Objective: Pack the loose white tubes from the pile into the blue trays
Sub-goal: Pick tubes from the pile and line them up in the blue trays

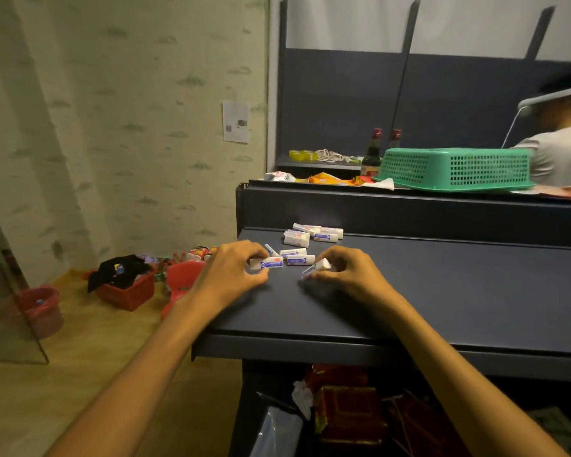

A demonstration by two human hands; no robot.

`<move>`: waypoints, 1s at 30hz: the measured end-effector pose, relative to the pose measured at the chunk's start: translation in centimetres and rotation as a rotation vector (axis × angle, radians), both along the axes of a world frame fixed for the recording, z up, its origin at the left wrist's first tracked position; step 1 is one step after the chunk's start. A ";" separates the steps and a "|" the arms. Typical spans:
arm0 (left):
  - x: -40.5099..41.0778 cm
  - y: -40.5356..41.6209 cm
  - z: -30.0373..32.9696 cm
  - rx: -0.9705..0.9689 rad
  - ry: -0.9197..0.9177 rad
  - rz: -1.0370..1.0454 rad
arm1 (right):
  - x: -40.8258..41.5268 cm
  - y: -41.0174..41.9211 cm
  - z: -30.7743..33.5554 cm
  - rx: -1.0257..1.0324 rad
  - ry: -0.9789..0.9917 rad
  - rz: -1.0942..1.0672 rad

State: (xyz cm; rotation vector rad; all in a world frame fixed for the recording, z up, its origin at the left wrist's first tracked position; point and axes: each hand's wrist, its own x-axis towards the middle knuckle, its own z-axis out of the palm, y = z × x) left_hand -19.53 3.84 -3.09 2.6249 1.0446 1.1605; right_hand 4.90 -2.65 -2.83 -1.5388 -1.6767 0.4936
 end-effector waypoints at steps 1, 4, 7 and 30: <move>0.2 0.1 0.0 0.007 -0.006 -0.006 | 0.2 0.0 0.1 0.003 0.041 0.015; 0.6 0.3 0.1 0.017 -0.014 -0.021 | 1.0 0.1 0.5 0.004 0.117 0.042; 1.1 0.4 0.3 0.019 -0.028 -0.027 | 1.5 -0.1 0.8 -0.005 0.188 0.062; 22.2 -5.4 1.2 0.055 -0.076 -0.326 | 18.2 -13.5 1.7 0.174 0.381 -0.210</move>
